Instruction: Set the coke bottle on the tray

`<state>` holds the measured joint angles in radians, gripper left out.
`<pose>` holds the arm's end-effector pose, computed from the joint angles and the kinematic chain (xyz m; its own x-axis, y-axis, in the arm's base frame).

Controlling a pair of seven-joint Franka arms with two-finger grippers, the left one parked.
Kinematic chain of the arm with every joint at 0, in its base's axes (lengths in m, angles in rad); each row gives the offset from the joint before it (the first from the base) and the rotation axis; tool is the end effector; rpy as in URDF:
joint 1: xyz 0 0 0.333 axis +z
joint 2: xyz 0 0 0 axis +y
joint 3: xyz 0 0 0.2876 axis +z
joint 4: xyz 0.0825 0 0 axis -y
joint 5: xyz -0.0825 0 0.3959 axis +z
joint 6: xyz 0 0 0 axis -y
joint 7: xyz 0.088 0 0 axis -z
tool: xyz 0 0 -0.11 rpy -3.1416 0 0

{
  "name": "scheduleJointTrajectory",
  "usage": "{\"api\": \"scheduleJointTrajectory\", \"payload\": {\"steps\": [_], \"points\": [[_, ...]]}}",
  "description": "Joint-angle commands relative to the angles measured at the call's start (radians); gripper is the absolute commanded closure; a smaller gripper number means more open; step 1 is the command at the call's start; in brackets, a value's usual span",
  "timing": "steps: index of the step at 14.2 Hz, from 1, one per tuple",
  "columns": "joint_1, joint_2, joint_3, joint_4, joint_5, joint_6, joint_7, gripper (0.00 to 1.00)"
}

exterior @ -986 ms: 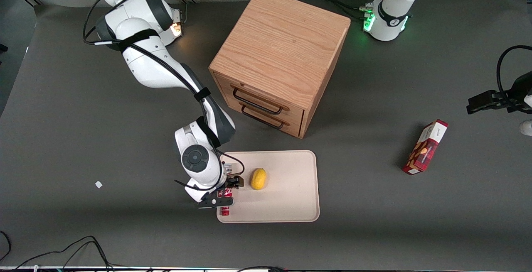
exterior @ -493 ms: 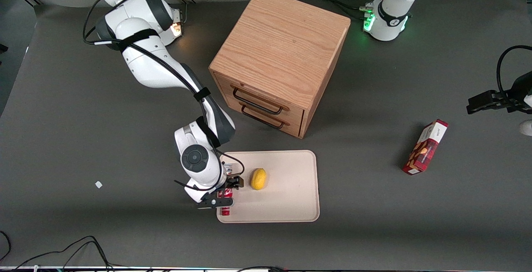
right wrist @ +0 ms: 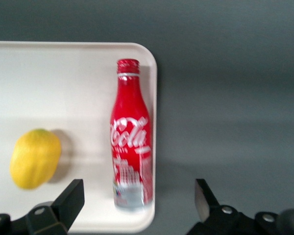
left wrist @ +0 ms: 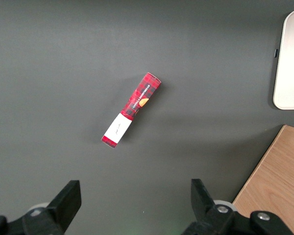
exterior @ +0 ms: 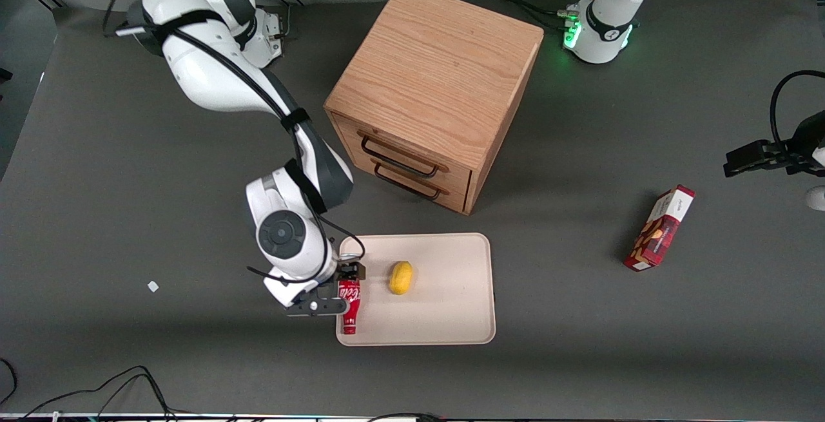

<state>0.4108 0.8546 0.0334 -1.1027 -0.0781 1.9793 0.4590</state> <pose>0.6910 0.3150 0.2790 0.9992 0.0043 0.0405 0.0030 -0.9995 0.0326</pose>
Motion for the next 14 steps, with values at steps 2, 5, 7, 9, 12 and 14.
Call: {"api": "scheduleJointTrajectory", "payload": {"steps": [2,5,7,9,12,14], "points": [[-0.042,-0.343,0.002,-0.401,0.047,0.016,0.02,0.0],[-0.088,-0.561,0.003,-0.618,0.057,0.015,-0.019,0.0],[-0.124,-0.679,0.003,-0.71,0.057,-0.01,-0.081,0.0],[-0.164,-0.745,0.003,-0.721,0.057,-0.088,-0.14,0.0],[-0.196,-0.813,0.002,-0.721,0.083,-0.146,-0.201,0.0],[-0.21,-0.847,0.0,-0.723,0.095,-0.172,-0.223,0.0]]}}
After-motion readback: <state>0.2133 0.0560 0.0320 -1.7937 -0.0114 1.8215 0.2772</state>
